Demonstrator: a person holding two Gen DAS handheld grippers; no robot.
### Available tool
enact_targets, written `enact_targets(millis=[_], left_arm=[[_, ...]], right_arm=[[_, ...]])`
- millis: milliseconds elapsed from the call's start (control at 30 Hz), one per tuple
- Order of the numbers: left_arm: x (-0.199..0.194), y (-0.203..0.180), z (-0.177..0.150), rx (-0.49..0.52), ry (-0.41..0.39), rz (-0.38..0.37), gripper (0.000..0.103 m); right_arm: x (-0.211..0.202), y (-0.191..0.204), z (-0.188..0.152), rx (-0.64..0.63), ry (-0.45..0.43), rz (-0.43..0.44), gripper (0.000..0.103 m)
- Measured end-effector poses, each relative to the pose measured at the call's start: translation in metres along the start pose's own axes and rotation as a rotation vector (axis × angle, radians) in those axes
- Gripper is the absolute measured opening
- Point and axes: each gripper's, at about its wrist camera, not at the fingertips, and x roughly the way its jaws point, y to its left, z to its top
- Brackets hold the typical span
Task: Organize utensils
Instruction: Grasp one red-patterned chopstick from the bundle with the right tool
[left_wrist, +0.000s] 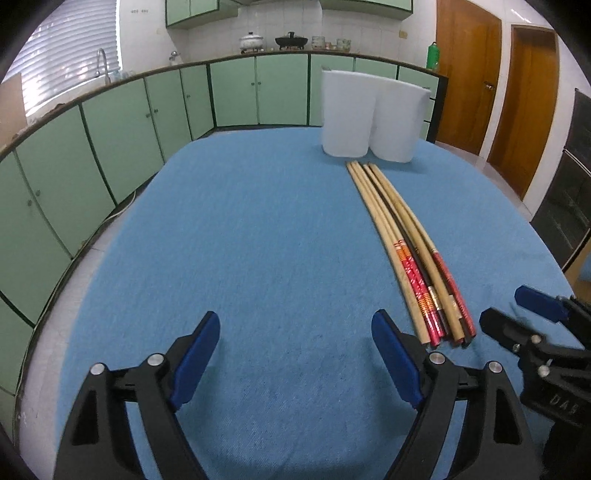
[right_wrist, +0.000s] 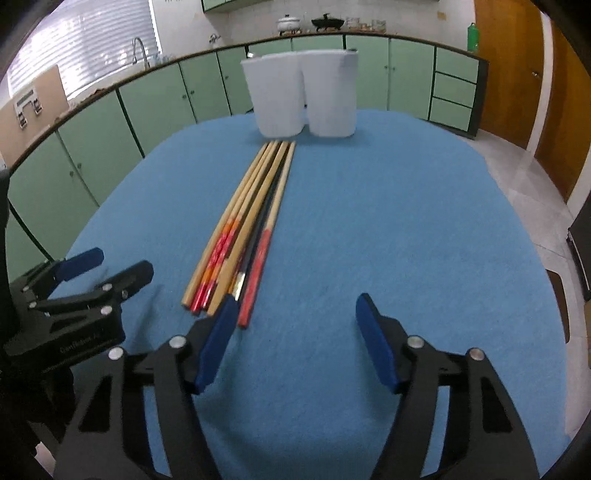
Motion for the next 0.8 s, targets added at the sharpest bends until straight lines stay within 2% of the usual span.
enact_targets(millis=[67,300,433,533,633,800], left_arm=[[0.000,0.001,-0.002,-0.001,0.005,-0.001,0.083],[0.003,0.002,-0.005,-0.003,0.019,0.000,0.083],[0.003,0.001,-0.005,-0.004,0.012,-0.001,0.083],[0.003,-0.002,-0.005,-0.001,0.010,0.001,0.083],[0.003,-0.002,-0.006,0.001,0.011,-0.001,0.083],[0.004,-0.005,-0.007,0.010,0.014,-0.007,0.083]], right_arm=[[0.005,0.007,-0.004,-0.023,0.025,-0.017,0.062],[-0.002,0.002,-0.004,-0.033,0.006,-0.109,0.059],[-0.007,-0.005,-0.006,0.008,0.005,-0.017,0.054],[-0.006,0.000,-0.009,-0.002,0.010,0.014,0.044],[-0.004,0.008,-0.007,-0.016,0.012,0.002,0.036],[0.001,0.001,-0.003,0.007,0.017,0.008,0.005]])
